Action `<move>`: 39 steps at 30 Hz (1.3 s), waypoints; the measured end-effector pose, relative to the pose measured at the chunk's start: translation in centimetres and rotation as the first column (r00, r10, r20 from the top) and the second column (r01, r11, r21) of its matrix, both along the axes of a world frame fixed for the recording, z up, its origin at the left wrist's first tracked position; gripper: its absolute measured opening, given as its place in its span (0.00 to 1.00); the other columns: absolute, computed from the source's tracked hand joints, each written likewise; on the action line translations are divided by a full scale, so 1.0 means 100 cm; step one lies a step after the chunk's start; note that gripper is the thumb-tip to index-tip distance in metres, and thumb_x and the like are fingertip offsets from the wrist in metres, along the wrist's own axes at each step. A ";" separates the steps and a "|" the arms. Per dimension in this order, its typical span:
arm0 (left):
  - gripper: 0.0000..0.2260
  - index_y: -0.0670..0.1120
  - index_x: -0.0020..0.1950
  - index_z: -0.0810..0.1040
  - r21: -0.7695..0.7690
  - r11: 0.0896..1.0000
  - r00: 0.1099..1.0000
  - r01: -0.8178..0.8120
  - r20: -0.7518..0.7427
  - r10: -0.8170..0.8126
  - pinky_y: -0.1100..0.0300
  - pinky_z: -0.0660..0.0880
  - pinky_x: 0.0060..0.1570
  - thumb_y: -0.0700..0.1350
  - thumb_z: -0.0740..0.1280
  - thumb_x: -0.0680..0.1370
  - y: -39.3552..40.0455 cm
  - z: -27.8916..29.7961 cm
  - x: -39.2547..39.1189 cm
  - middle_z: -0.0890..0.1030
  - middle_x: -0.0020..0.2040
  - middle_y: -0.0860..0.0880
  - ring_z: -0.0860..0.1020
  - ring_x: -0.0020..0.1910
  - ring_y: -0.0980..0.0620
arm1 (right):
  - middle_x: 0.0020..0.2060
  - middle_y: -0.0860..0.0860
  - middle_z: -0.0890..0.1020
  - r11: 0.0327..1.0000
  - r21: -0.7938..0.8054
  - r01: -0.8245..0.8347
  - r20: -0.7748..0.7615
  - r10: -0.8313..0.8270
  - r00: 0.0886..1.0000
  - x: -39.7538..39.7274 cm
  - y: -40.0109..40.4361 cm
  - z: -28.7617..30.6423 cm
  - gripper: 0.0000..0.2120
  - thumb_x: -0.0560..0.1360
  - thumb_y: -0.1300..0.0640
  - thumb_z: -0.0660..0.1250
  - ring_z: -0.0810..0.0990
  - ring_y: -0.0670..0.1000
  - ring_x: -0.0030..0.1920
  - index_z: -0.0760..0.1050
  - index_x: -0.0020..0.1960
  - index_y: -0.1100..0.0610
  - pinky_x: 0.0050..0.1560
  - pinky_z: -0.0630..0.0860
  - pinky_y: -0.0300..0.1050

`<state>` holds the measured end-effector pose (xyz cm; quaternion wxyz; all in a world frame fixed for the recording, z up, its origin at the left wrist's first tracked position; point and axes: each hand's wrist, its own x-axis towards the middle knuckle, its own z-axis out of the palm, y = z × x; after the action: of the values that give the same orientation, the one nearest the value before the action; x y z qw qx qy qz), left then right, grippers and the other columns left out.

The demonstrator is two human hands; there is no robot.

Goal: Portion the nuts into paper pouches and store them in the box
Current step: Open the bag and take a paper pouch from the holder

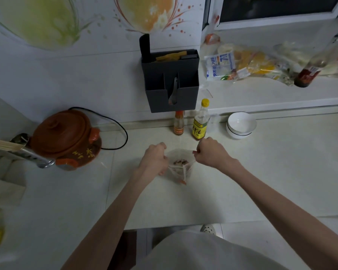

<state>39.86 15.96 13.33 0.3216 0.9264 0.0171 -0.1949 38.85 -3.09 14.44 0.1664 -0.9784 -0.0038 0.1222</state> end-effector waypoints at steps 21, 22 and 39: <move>0.19 0.41 0.70 0.71 -0.124 0.987 0.993 -0.105 -0.068 0.097 0.59 0.79 0.27 0.37 0.64 0.78 -0.020 0.006 -0.012 0.83 0.35 0.41 0.79 0.25 0.50 | 0.26 0.51 0.69 0.997 0.066 0.042 -0.046 -0.039 0.998 -0.004 -0.040 -0.002 0.18 0.72 0.52 0.67 0.72 0.56 0.32 0.68 0.27 0.57 0.29 0.64 0.40; 0.16 0.40 0.67 0.74 -0.124 0.986 0.992 -0.116 -0.069 0.108 0.59 0.78 0.26 0.37 0.64 0.78 -0.022 0.005 -0.011 0.83 0.35 0.40 0.79 0.24 0.50 | 0.26 0.51 0.69 0.997 0.067 0.045 -0.045 -0.042 0.998 -0.003 -0.039 -0.002 0.18 0.72 0.52 0.67 0.72 0.56 0.32 0.68 0.27 0.57 0.29 0.64 0.40; 0.05 0.38 0.47 0.80 -0.212 0.947 0.968 -0.244 -0.117 0.223 0.59 0.76 0.23 0.36 0.65 0.78 -0.047 -0.037 -0.003 0.82 0.35 0.36 0.76 0.22 0.51 | 0.33 0.54 0.77 0.992 0.120 0.031 -0.190 -0.007 0.982 0.024 -0.061 -0.047 0.15 0.72 0.50 0.67 0.78 0.59 0.39 0.77 0.36 0.62 0.35 0.70 0.42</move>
<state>39.58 11.23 9.63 0.4438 0.8657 0.1192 -0.1986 41.24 -9.15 9.78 0.2270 -0.9503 0.0139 0.2124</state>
